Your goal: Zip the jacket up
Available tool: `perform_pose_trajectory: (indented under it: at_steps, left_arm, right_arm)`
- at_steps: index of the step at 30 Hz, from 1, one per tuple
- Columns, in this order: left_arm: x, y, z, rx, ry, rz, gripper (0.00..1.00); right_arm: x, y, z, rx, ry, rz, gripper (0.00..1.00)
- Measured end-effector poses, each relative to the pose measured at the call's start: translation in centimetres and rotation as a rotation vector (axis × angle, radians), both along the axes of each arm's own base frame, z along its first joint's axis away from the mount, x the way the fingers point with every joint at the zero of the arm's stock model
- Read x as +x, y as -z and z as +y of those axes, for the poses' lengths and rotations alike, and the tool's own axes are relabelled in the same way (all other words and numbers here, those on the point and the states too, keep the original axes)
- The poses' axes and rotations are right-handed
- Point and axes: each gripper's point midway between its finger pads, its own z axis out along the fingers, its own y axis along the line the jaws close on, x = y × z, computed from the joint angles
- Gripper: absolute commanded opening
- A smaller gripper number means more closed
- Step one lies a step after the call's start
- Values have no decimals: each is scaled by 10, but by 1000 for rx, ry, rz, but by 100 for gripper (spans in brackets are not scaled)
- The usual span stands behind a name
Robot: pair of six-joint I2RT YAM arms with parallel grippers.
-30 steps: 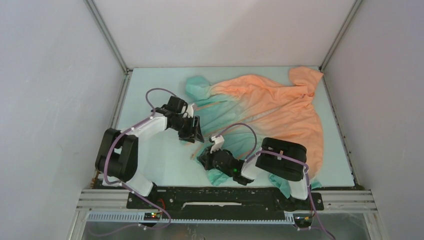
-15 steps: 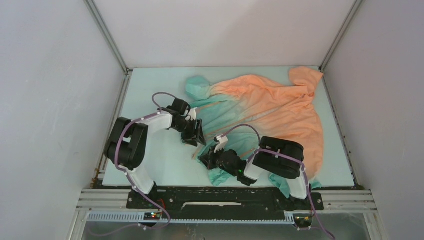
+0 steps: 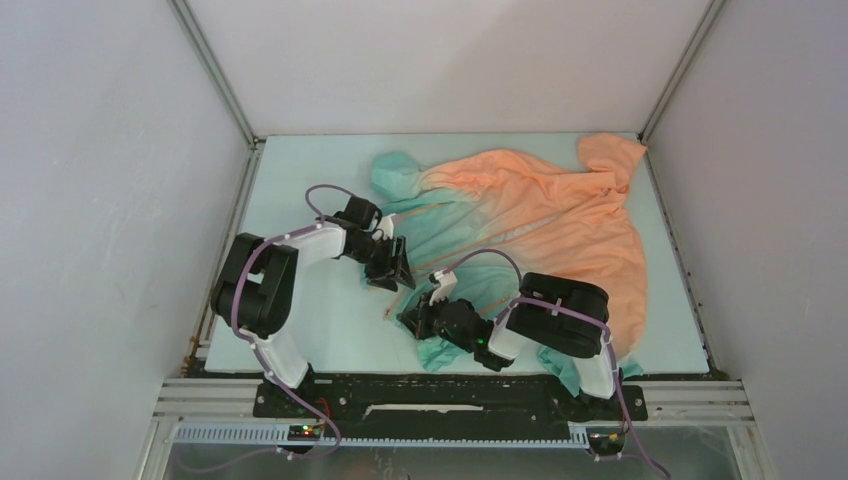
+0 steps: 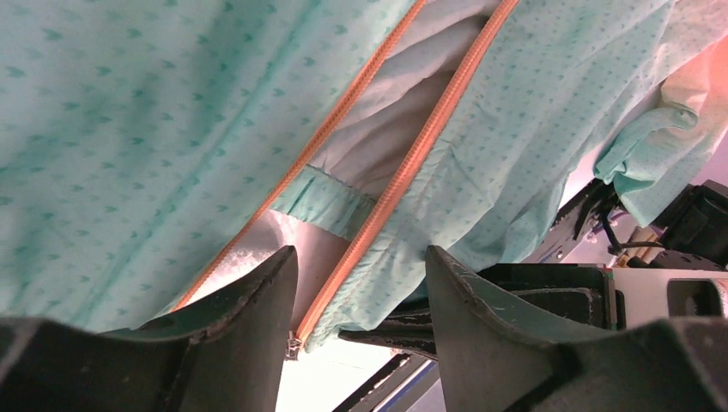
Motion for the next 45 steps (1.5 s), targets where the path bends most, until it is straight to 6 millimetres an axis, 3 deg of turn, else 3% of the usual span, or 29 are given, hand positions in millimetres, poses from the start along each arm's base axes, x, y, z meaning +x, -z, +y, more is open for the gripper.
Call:
perform_pose_trajectory:
  at_steps: [7, 15, 20, 25, 36, 41, 45]
  left_arm:
    - [-4, 4, -4, 6, 13, 8, 52]
    - [-7, 6, -7, 12, 24, 15, 24]
    - [-5, 1, -8, 3, 24, -7, 12]
    - [-2, -14, -11, -28, 17, -60, 1]
    - [-4, -30, -14, -72, 2, -94, 0]
    - [-5, -34, -16, -85, -4, -102, 0]
    - [-7, -41, -20, -99, 1, -116, 0]
  right_arm:
    - [0, 0, -1, -4, 4, 6, 0]
    - [0, 0, -3, -6, 17, 40, 3]
    - [-3, 0, -6, -8, 40, 114, 18]
    - [-6, -4, -6, -30, 80, 221, 40]
    - [-5, -13, -4, -81, 188, 404, 59]
    - [-1, -13, -8, -119, 284, 498, 57]
    - [6, -28, 1, -121, 339, 537, 52]
